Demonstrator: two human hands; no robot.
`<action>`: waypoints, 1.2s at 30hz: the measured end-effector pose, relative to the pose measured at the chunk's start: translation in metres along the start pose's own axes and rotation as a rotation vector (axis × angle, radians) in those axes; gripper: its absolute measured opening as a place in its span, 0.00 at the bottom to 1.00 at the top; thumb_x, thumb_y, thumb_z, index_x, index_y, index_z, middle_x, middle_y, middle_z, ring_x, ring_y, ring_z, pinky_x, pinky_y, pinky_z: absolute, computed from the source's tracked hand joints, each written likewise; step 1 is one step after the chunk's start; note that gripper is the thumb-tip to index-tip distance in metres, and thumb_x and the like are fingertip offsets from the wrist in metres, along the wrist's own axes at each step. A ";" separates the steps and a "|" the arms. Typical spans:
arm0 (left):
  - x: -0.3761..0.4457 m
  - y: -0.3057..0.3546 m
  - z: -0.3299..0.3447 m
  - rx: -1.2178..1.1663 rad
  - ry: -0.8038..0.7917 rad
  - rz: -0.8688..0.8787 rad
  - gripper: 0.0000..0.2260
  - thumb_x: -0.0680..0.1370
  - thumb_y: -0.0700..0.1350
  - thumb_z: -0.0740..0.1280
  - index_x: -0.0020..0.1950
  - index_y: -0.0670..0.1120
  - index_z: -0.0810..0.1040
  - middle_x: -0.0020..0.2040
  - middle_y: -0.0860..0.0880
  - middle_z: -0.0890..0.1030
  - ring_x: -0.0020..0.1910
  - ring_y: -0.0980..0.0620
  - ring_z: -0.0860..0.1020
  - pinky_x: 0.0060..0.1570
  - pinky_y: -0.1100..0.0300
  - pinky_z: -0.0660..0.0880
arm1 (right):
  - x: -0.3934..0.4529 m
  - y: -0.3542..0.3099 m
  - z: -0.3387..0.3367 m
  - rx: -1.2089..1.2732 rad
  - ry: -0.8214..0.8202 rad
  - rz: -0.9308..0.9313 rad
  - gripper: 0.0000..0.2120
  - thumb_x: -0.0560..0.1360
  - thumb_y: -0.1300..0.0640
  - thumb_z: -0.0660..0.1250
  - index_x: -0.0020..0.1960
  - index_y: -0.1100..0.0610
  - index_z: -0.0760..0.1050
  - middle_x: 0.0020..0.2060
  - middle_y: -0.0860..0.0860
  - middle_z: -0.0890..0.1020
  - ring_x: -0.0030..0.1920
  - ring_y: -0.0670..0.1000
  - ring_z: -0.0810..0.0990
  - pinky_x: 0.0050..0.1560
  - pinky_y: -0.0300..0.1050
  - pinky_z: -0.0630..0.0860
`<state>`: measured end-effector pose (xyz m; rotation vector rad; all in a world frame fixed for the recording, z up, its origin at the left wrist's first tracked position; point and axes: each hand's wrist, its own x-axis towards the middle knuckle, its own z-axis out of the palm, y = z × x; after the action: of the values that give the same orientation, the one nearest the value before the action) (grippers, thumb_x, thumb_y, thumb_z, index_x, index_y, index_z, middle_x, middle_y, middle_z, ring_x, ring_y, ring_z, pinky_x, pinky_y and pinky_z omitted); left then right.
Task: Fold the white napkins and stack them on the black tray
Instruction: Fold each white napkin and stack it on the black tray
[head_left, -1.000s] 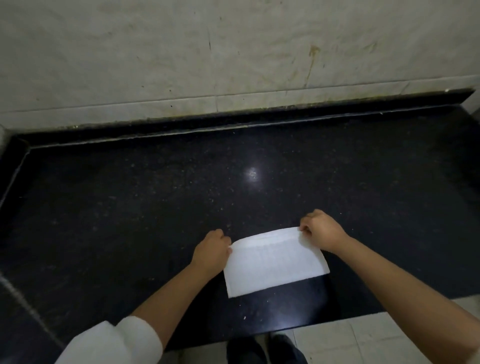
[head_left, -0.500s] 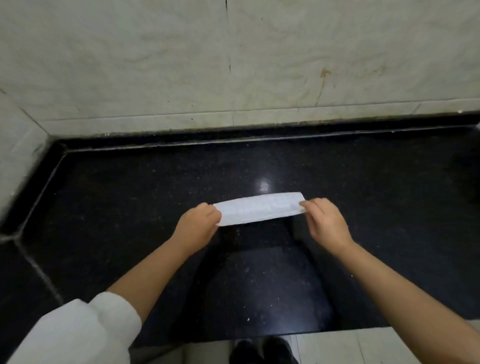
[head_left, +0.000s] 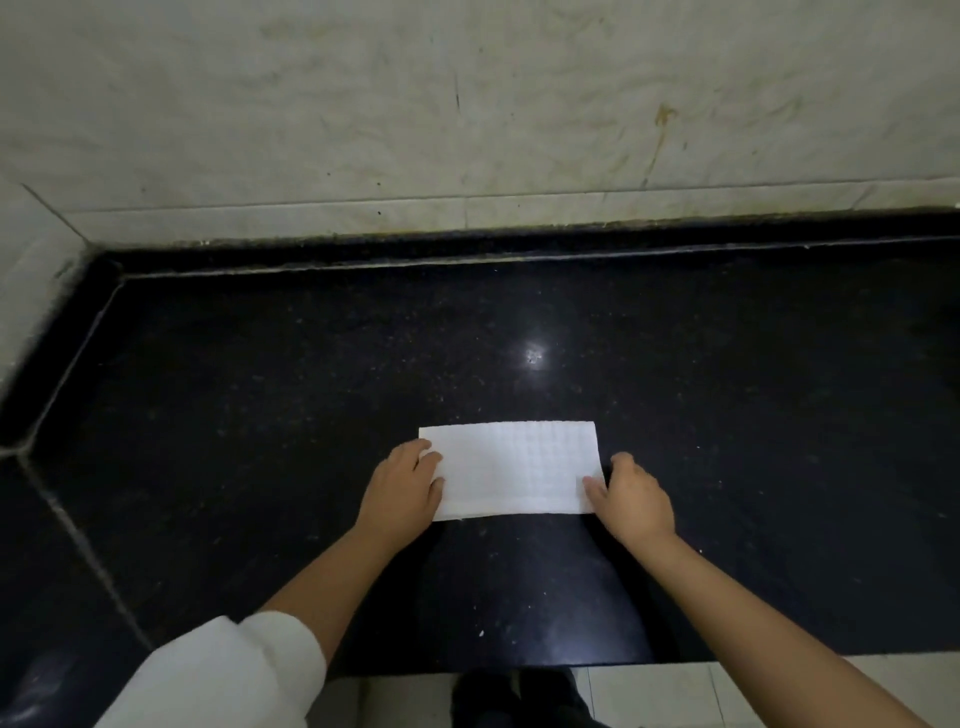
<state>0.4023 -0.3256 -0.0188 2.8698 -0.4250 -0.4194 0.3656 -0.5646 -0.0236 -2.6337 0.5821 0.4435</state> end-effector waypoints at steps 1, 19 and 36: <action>0.005 0.004 0.002 0.019 -0.017 -0.023 0.20 0.81 0.46 0.55 0.72 0.42 0.63 0.75 0.44 0.60 0.74 0.48 0.59 0.73 0.55 0.57 | 0.001 -0.006 0.001 -0.045 -0.039 0.027 0.16 0.77 0.54 0.59 0.61 0.63 0.66 0.58 0.59 0.76 0.56 0.58 0.76 0.52 0.49 0.73; 0.024 -0.001 0.032 0.105 -0.143 -0.060 0.26 0.82 0.52 0.45 0.76 0.43 0.41 0.78 0.46 0.41 0.77 0.50 0.41 0.75 0.53 0.40 | 0.006 -0.045 0.007 -0.049 -0.026 0.265 0.09 0.73 0.61 0.60 0.51 0.60 0.74 0.52 0.56 0.79 0.53 0.55 0.76 0.54 0.47 0.72; -0.038 -0.094 0.019 -0.057 0.107 -0.163 0.22 0.78 0.40 0.62 0.71 0.36 0.64 0.75 0.40 0.59 0.76 0.43 0.56 0.73 0.48 0.54 | -0.025 -0.135 0.071 0.286 0.007 -0.319 0.06 0.75 0.65 0.60 0.46 0.67 0.74 0.47 0.59 0.78 0.42 0.50 0.70 0.39 0.37 0.62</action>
<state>0.3850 -0.2287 -0.0505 2.8647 -0.1593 -0.2965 0.3907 -0.4128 -0.0334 -2.3927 0.2001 0.2330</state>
